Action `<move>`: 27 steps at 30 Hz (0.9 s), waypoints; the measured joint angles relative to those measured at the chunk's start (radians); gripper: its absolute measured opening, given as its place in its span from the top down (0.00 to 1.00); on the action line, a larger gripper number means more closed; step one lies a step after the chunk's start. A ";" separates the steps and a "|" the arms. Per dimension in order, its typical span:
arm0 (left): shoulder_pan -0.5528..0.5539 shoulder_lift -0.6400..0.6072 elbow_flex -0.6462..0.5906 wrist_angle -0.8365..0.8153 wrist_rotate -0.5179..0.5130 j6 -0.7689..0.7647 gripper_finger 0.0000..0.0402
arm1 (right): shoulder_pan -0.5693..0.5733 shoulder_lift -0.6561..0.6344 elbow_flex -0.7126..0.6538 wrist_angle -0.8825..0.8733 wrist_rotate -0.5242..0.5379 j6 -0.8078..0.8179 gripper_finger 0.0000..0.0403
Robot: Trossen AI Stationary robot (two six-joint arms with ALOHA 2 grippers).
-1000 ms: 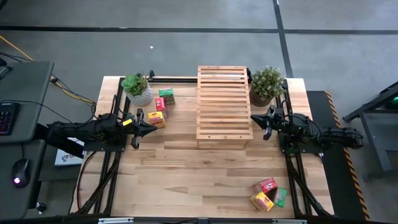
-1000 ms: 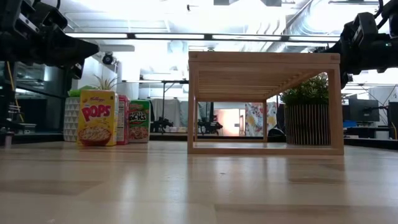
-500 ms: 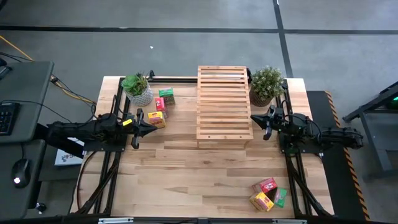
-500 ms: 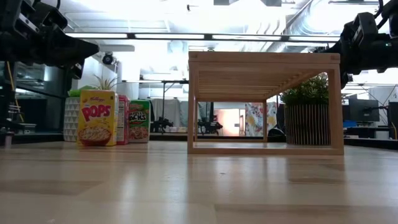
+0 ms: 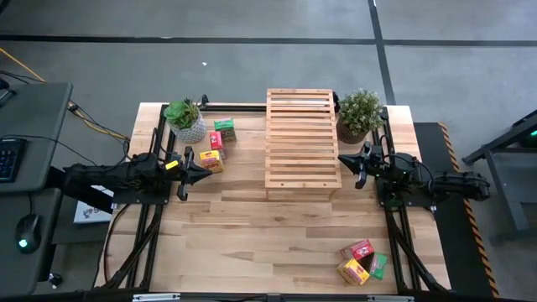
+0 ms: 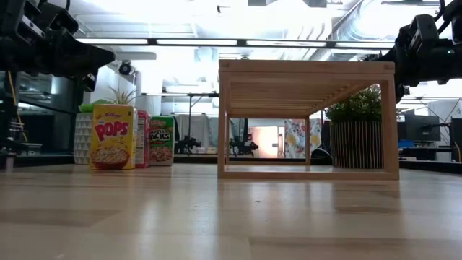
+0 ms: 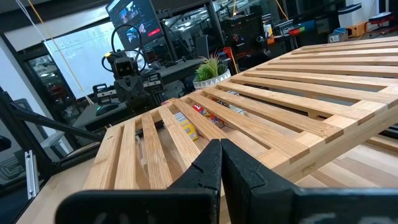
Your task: Stack cereal on shelf
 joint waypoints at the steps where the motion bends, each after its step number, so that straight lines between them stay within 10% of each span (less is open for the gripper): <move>1: 0.000 0.000 0.000 0.000 0.000 0.000 1.00 | 0.000 0.000 0.000 0.000 0.000 0.000 1.00; 27: 0.000 0.000 0.000 0.000 0.000 0.000 1.00 | 0.000 0.000 0.000 0.170 -0.003 0.110 1.00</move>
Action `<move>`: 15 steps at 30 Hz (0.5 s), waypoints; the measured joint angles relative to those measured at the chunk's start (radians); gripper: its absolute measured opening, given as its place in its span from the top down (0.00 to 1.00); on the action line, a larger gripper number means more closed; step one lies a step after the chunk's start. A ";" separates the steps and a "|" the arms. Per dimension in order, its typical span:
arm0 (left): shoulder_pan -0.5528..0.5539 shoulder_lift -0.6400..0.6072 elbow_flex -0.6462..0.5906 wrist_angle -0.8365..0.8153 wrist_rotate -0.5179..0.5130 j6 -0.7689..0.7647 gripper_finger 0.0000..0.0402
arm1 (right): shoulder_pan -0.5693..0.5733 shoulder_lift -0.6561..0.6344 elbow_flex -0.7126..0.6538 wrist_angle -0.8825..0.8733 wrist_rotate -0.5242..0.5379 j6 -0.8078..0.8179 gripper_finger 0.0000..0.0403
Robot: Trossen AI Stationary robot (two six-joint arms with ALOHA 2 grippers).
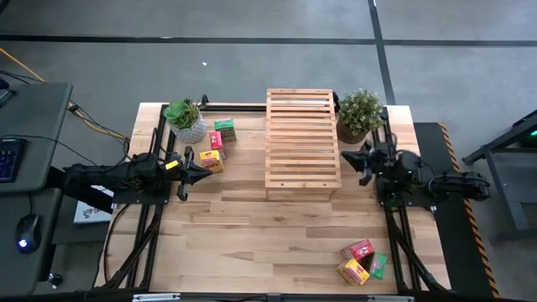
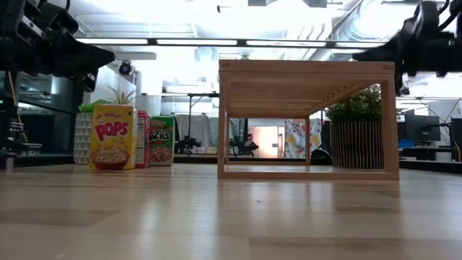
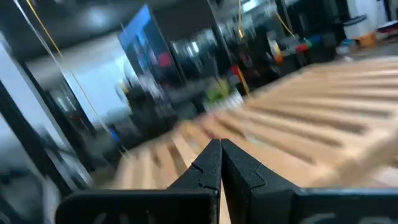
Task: Stack cereal on shelf
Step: Put the bottom red cereal box on the shelf
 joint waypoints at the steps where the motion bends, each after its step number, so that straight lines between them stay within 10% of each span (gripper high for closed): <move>1: 0.000 0.000 0.000 0.000 0.000 0.000 1.00 | 0.000 0.000 0.000 0.057 0.001 0.053 1.00; 8: 0.000 0.000 0.000 0.000 0.000 0.000 1.00 | -0.001 0.007 0.007 0.393 0.219 0.230 1.00; 15: 0.000 0.000 0.000 0.000 0.000 0.000 1.00 | 0.001 0.192 0.284 0.285 0.124 0.160 0.82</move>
